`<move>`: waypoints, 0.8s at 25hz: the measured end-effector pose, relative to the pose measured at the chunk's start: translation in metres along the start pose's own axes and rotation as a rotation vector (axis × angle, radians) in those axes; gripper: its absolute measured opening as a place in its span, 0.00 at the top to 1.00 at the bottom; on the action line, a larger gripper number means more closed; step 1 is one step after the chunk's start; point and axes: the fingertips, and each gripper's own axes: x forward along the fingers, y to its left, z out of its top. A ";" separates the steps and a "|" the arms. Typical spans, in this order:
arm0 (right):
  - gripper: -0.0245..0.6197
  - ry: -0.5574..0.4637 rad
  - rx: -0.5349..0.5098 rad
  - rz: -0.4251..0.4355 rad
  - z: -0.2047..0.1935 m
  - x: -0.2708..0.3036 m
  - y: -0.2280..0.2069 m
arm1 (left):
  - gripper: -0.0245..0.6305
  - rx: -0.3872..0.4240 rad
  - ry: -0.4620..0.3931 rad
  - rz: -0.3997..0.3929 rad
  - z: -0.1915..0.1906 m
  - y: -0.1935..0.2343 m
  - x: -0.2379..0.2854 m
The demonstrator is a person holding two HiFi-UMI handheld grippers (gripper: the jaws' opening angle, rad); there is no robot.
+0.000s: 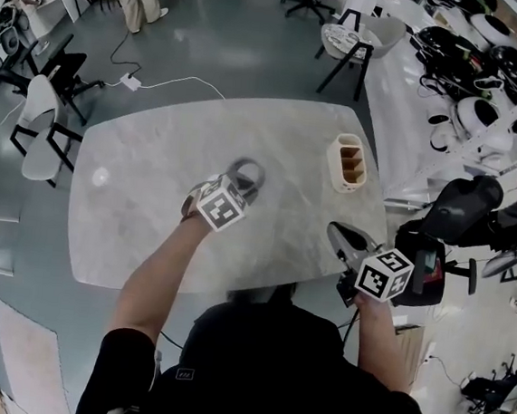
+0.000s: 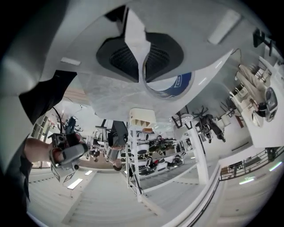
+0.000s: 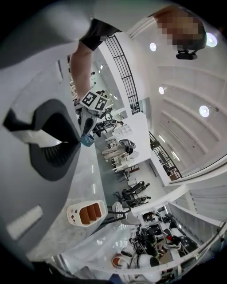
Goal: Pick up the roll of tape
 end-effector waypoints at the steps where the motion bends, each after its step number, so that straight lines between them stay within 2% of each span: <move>1: 0.96 -0.003 -0.006 0.001 0.002 0.003 0.005 | 0.88 -0.008 -0.016 0.014 -0.002 0.001 -0.011; 6: 0.96 -0.019 -0.040 0.011 0.011 0.021 0.040 | 0.88 -0.041 -0.081 0.090 -0.025 0.009 -0.074; 10: 0.96 -0.026 -0.082 0.037 0.022 0.037 0.067 | 0.88 -0.117 -0.168 0.146 -0.036 0.017 -0.125; 15: 0.96 -0.006 -0.136 0.104 0.021 0.053 0.095 | 0.88 -0.190 -0.258 0.223 -0.041 0.024 -0.170; 20: 0.96 -0.021 -0.172 0.138 0.038 0.053 0.095 | 0.88 -0.244 -0.343 0.306 -0.029 0.033 -0.210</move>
